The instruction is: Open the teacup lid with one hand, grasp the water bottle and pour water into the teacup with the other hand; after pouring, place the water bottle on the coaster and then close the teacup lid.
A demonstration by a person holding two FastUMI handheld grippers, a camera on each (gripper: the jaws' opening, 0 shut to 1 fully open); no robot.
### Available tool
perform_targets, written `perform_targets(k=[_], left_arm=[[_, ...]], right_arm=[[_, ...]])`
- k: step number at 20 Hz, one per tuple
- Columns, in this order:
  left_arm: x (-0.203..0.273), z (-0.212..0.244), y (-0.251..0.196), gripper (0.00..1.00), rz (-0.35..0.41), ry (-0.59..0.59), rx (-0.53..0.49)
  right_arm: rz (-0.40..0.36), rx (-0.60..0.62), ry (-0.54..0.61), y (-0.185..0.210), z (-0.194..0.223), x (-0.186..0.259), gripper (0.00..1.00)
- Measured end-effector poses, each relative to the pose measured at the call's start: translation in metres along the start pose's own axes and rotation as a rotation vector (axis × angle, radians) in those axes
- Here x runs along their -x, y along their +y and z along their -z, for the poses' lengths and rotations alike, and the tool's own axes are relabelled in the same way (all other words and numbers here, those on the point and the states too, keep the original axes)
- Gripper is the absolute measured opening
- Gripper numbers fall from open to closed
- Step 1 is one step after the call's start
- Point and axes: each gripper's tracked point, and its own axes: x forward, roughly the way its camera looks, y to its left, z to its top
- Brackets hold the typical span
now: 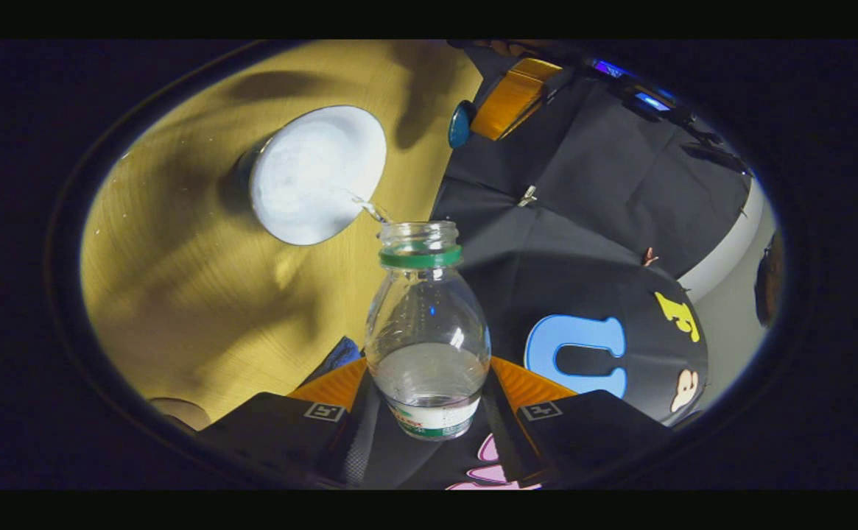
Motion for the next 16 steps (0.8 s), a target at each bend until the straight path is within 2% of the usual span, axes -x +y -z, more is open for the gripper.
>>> perform_targets(k=[4, 5, 9, 10, 12, 13, 15, 16], left_arm=[[0.0008, -0.0027, -0.0035, 0.24, 0.009, -0.002, -0.005], [0.0009, -0.0043, -0.0031, 0.28, 0.009, -0.004, -0.004], [0.0022, -0.0034, 0.0001, 0.21, -0.006, -0.002, 0.008], [0.0016, -0.0029, 0.0002, 0.24, -0.009, 0.0, 0.011], [0.003, -0.0029, -0.0001, 0.24, -0.013, 0.003, 0.015], [0.0038, -0.0028, -0.0001, 0.2, -0.015, 0.004, 0.015], [0.0054, -0.0027, -0.0019, 0.28, -0.017, 0.004, 0.015], [0.0048, -0.0024, -0.0028, 0.24, -0.017, 0.005, 0.017]], right_arm=[[-0.002, 0.02, -0.028, -0.0008, -0.0021, 0.0031, 0.7], [-0.001, 0.022, -0.034, -0.0009, -0.0019, 0.0043, 0.7], [0.002, 0.024, -0.039, 0.0002, -0.0027, 0.0069, 0.7], [0.002, 0.025, -0.04, 0.0008, -0.0028, 0.0066, 0.7], [0.001, 0.025, -0.041, -0.0001, -0.0016, 0.005, 0.7], [0.003, 0.026, -0.04, -0.0008, -0.0011, 0.0051, 0.71], [0.002, 0.019, -0.039, -0.0004, -0.0013, 0.0043, 0.71], [-0.001, 0.011, -0.036, 0.0003, -0.0002, 0.0034, 0.71]])
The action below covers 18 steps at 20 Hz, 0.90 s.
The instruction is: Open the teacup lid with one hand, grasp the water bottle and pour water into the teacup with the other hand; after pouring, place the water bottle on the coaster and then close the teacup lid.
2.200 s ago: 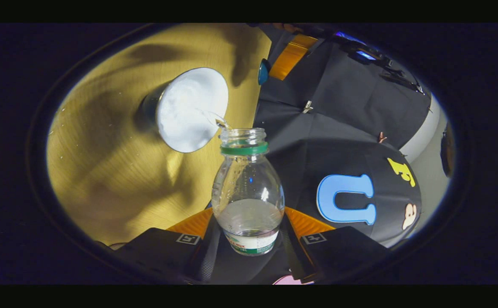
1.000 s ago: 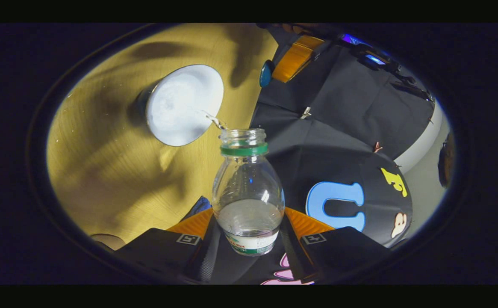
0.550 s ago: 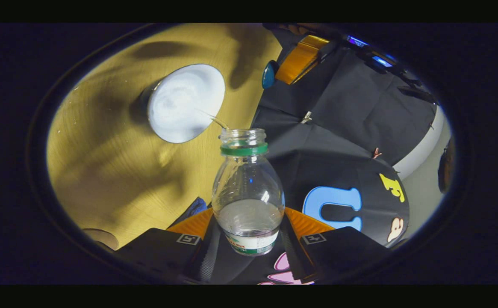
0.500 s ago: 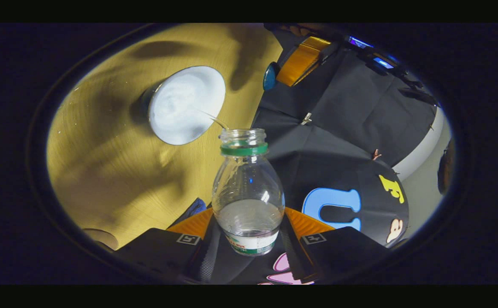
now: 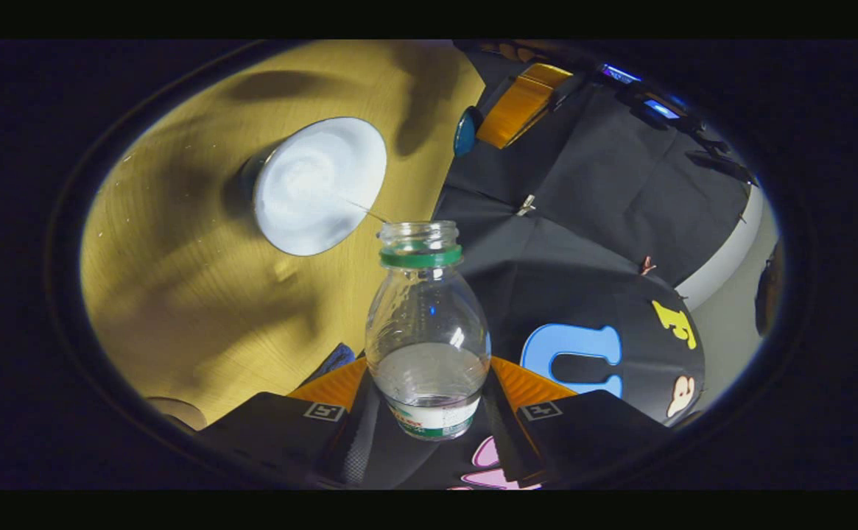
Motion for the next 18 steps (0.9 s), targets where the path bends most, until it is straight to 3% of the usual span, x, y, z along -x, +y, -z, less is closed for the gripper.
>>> perform_targets(k=[3, 8, 9, 10, 13, 16, 18], left_arm=[[0.0, -0.005, -0.001, 0.24, -0.005, -0.001, 0.022], [0.001, -0.018, 0.004, 0.24, -0.037, 0.0, 0.055], [0.002, -0.024, 0.004, 0.21, -0.044, -0.004, 0.072], [0.004, -0.03, 0.004, 0.27, -0.051, -0.009, 0.087], [0.008, -0.046, 0.002, 0.21, -0.055, -0.027, 0.101], [0.008, -0.06, -0.005, 0.24, -0.055, -0.032, 0.096], [0.009, -0.075, -0.011, 0.2, -0.044, -0.055, 0.11]], right_arm=[[-0.016, -0.053, 0.033, -0.002, 0.004, -0.003, 0.71], [-0.047, -0.266, 0.126, -0.005, 0.006, -0.001, 0.71], [-0.063, -0.348, 0.17, -0.004, 0.01, 0.009, 0.71], [-0.064, -0.433, 0.207, -0.008, 0.014, 0.018, 0.71], [-0.044, -0.69, 0.315, -0.026, 0.027, 0.033, 0.71], [-0.038, -0.95, 0.425, -0.026, 0.054, 0.037, 0.71], [-0.046, -1.152, 0.501, -0.022, 0.067, 0.051, 0.71]])
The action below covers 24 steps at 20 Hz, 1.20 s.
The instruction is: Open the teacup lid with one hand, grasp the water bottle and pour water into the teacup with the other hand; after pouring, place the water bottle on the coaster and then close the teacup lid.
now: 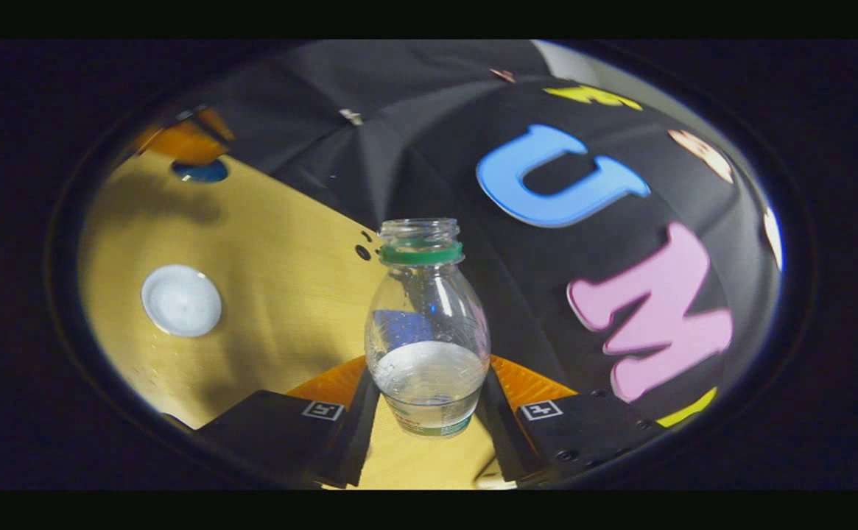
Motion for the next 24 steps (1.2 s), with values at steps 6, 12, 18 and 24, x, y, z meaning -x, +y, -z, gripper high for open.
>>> perform_targets(k=[6, 12, 18, 24], left_arm=[[-0.013, -0.012, -0.007, 0.24, 0.006, -0.014, 0.077], [-0.015, -0.006, 0.008, 0.21, -0.057, -0.011, 0.037], [-0.017, 0.009, 0.006, 0.28, -0.067, 0.018, 0.047], [-0.018, 0.019, -0.003, 0.28, -0.066, 0.031, 0.069]], right_arm=[[-0.014, -0.622, 0.11, -0.026, 0.043, -0.006, 0.71], [0.018, -0.956, 0.105, -0.011, 0.083, -0.023, 0.71], [0.062, -0.925, 0.149, 0.012, 0.122, -0.033, 0.72], [0.081, -0.897, 0.106, 0.013, 0.124, -0.034, 0.73]])
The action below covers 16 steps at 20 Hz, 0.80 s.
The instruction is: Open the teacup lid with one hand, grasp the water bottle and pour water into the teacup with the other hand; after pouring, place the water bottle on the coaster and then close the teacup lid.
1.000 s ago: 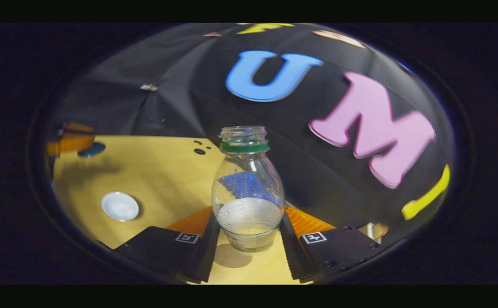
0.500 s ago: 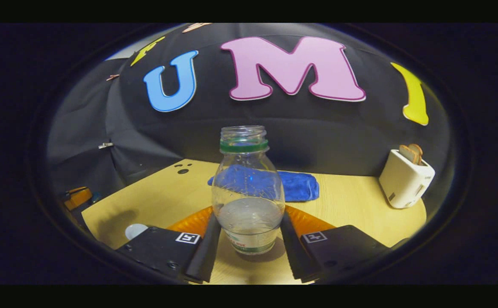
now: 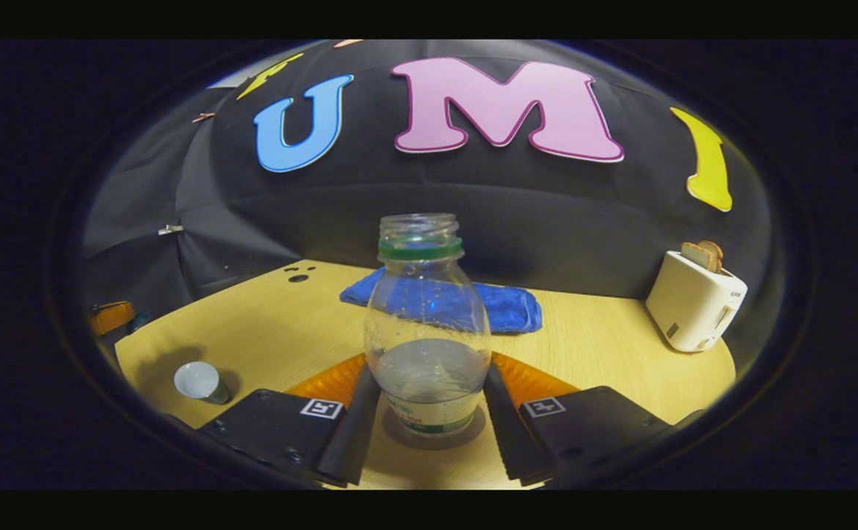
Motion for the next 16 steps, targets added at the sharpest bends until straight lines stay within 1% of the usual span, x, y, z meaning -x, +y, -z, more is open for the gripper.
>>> perform_targets(k=[1, 2, 3, 4, 6, 7, 8, 9, 10, 11, 12, 15, 16], left_arm=[[-0.001, 0.001, -0.003, 0.24, 0.005, 0.001, -0.001], [-0.001, 0.001, -0.006, 0.24, 0.011, 0.001, -0.003], [-0.002, 0.0, -0.009, 0.2, 0.017, -0.001, -0.006], [-0.002, 0.0, -0.013, 0.24, 0.024, -0.003, -0.009], [-0.004, -0.001, -0.019, 0.24, 0.038, -0.001, -0.017], [-0.004, -0.002, -0.021, 0.24, 0.043, -0.005, -0.021], [-0.005, -0.002, -0.023, 0.21, 0.046, -0.008, -0.025], [-0.005, -0.004, -0.023, 0.24, 0.046, -0.011, -0.029], [-0.007, -0.004, -0.024, 0.21, 0.048, -0.014, -0.031], [-0.008, -0.005, -0.025, 0.24, 0.049, -0.014, -0.03], [-0.009, -0.006, -0.026, 0.21, 0.053, -0.013, -0.027], [-0.012, -0.008, -0.034, 0.21, 0.072, -0.015, -0.04], [-0.013, -0.007, -0.038, 0.24, 0.08, -0.014, -0.045]], right_arm=[[0.005, 0.015, 0.008, -0.002, 0.002, 0.004, 0.74], [0.005, 0.015, 0.004, 0.002, 0.003, 0.003, 0.75], [0.005, 0.015, 0.009, 0.003, 0.004, 0.001, 0.76], [0.006, 0.02, 0.013, 0.001, 0.005, 0.001, 0.78], [0.002, 0.011, 0.032, 0.001, 0.01, 0.001, 0.79], [-0.008, -0.01, 0.059, 0.003, 0.017, 0.002, 0.79], [-0.017, -0.033, 0.072, 0.003, 0.022, 0.002, 0.8], [-0.022, -0.047, 0.083, 0.003, 0.025, 0.002, 0.81], [-0.022, -0.052, 0.093, 0.003, 0.027, 0.003, 0.85], [-0.017, -0.053, 0.099, 0.001, 0.03, 0.003, 0.84], [-0.02, -0.056, 0.103, 0.002, 0.031, 0.004, 0.96], [-0.024, -0.051, 0.115, 0.003, 0.036, 0.01, 0.95], [-0.022, -0.046, 0.12, 0.004, 0.039, 0.015, 0.95]])
